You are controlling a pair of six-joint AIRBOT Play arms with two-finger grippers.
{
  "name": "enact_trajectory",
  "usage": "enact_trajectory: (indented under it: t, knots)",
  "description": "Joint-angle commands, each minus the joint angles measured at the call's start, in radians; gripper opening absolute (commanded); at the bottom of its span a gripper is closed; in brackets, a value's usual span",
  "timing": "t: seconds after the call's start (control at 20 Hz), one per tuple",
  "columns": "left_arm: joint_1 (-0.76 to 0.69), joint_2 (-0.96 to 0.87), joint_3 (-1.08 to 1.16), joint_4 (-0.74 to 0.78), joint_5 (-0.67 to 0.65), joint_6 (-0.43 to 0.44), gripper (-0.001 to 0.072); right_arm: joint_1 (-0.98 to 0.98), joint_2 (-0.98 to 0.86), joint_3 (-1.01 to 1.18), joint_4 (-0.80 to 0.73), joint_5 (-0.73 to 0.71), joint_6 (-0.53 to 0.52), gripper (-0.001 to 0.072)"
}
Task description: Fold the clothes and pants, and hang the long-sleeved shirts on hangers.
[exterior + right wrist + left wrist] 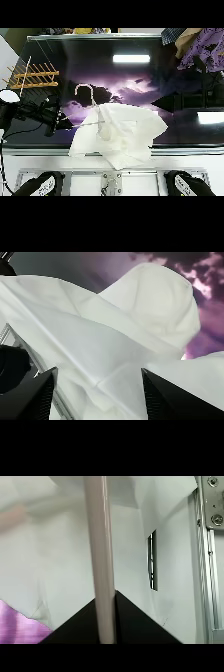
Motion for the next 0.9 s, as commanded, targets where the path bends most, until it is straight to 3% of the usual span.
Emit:
enact_trajectory:
  t: [0.0,0.3,0.85]
  knots:
    - [0.001,-0.001,0.000,0.000,-0.016,-0.011,0.0025,-0.006,-0.008,-0.024,0.036,-0.030,-0.088,0.0596]
    - [0.001,-0.001,0.000,0.000,-0.021,-0.029,0.0025,-0.006,-0.011,-0.130,0.042,-0.110,-0.177,0.0596]
    - [0.001,-0.001,0.000,0.000,-0.024,-0.055,0.0025,-0.003,-0.018,-0.195,0.059,-0.090,-0.270,0.0560]
